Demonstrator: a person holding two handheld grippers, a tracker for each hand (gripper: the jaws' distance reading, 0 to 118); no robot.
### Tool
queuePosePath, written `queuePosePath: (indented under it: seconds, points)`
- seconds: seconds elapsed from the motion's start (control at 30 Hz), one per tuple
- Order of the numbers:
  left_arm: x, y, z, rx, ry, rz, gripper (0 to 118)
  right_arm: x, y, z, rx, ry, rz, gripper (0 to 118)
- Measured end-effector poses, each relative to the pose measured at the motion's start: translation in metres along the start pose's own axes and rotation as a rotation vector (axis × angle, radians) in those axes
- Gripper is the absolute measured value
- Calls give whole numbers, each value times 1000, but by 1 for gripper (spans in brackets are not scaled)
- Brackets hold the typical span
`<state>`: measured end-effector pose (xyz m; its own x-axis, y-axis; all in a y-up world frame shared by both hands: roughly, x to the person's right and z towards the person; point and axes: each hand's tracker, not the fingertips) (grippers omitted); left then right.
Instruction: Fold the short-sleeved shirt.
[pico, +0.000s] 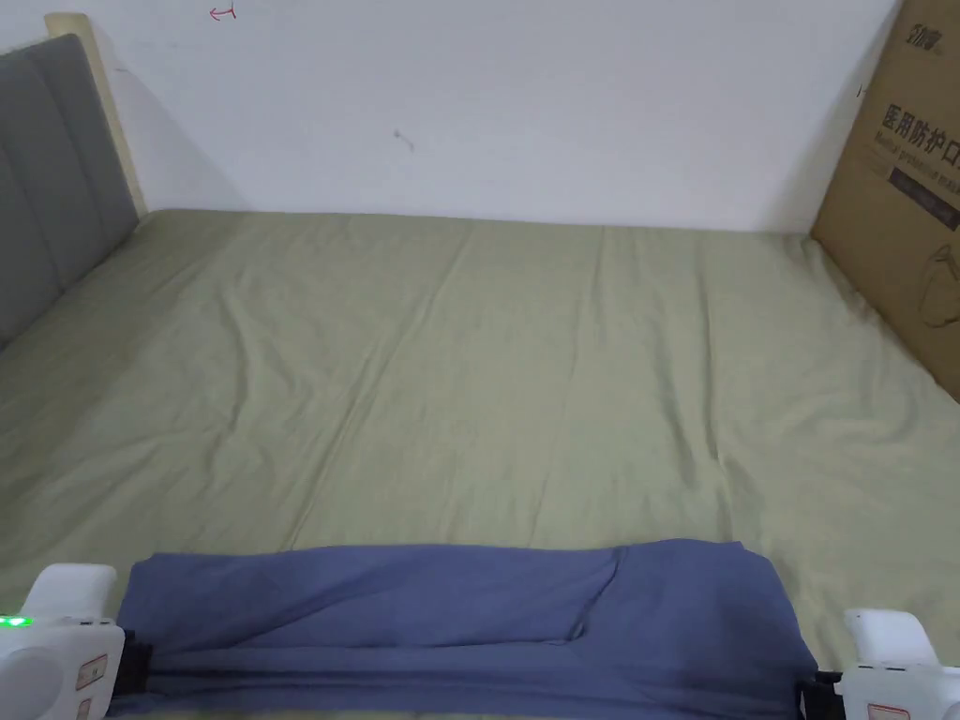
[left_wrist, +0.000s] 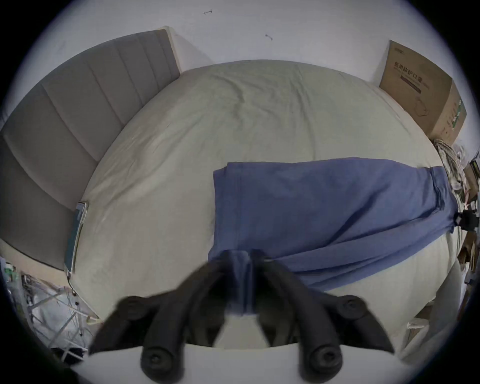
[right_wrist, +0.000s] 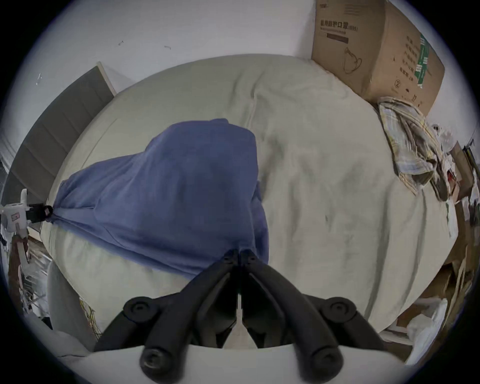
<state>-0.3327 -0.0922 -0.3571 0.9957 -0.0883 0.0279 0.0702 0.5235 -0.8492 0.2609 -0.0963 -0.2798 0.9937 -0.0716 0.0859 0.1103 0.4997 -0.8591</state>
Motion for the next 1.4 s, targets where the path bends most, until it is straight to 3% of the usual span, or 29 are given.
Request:
queuePosePath:
  seconds: [0.03, 0.07, 0.1, 0.13, 0.2, 0.37, 0.43, 0.47, 0.53, 0.57, 0.67, 0.73, 0.87, 1.03, 1.4]
  points:
    - [-1, 0, -2, -13, 11, 9, 84, -1, 0, 2, 5, 3, 0, 17]
    - [-3, -1, -3, -16, 14, 18, 84, -1, 1, 3, 9, 7, -4, 22]
    - [-1, -4, 0, -16, 13, 34, 91, -1, 1, 3, 13, 4, -11, 22]
    - [-3, -5, 4, -6, -1, 64, 104, -3, 2, 5, 17, 0, -15, 37]
    - [-6, -3, 15, 13, -27, 119, 104, -5, 2, 13, 40, -2, -10, 54]
    - [-1, 9, 52, 94, -72, 157, 104, -16, 22, 42, 167, -13, 6, 56]
    - [3, 15, 68, 125, -106, 161, 93, -22, 32, 57, 234, 11, -9, 55]
    - [6, 17, 76, 158, -108, 156, 76, -26, 36, 63, 272, 29, -11, 52]
    - [12, 19, 89, 192, -115, 141, 20, -38, 41, 74, 369, 27, -7, 18]
    - [15, 19, 91, 193, -114, 142, 2, -46, 43, 80, 424, 0, -5, 2]
    - [21, 16, 99, 201, -121, 135, 0, -67, 43, 89, 552, -23, 24, 1]
    - [24, 9, 100, 204, -113, 130, 0, -88, 39, 91, 660, -88, 46, 1]
    - [18, -1, 96, 176, -131, 179, 0, -120, 36, 90, 790, -82, 63, 1]
    - [4, -12, 90, 153, -139, 209, 0, -155, 41, 80, 797, -94, 93, 1]
    - [-41, -17, 63, 99, -214, 297, 0, -195, 46, 62, 846, -127, 62, 1]
